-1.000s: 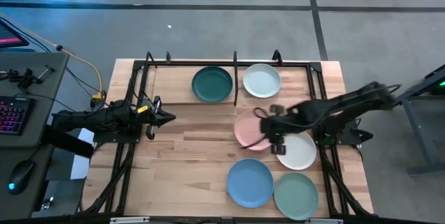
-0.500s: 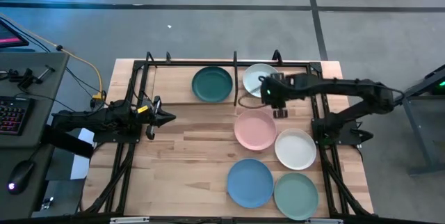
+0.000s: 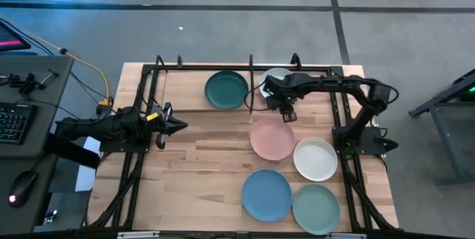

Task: Place and stack plates onto a shelf
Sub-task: Stack the white plate on the top of the dark green plate

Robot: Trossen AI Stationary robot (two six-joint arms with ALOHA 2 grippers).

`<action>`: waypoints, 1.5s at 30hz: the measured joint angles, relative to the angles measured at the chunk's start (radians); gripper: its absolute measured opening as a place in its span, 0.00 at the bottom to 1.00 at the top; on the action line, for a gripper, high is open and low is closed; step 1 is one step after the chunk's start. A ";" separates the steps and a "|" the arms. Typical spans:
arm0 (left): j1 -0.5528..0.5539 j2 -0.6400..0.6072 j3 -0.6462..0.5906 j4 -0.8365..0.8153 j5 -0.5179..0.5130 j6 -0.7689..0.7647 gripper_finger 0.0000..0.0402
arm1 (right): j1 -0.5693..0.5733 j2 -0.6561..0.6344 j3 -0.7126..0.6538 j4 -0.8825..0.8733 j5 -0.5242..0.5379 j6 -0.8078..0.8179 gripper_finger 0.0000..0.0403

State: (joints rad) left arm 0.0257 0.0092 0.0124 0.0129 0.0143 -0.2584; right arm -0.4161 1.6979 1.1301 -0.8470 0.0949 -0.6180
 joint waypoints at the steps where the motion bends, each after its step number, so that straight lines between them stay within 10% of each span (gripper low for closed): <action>1: 0.000 0.000 0.000 0.000 0.000 0.000 0.00 | -0.011 0.000 0.000 0.008 -0.005 0.005 0.38; 23: 0.000 0.000 0.000 0.000 0.000 0.000 0.00 | -0.091 -0.263 -0.260 0.213 0.010 -0.028 0.38; 45: 0.000 0.000 0.000 0.000 0.000 0.000 0.00 | -0.097 -0.139 -0.254 0.286 -0.054 -0.116 0.38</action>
State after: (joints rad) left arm 0.0261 0.0091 0.0124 0.0130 0.0143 -0.2586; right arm -0.5129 1.5588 0.8764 -0.5610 0.0414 -0.7343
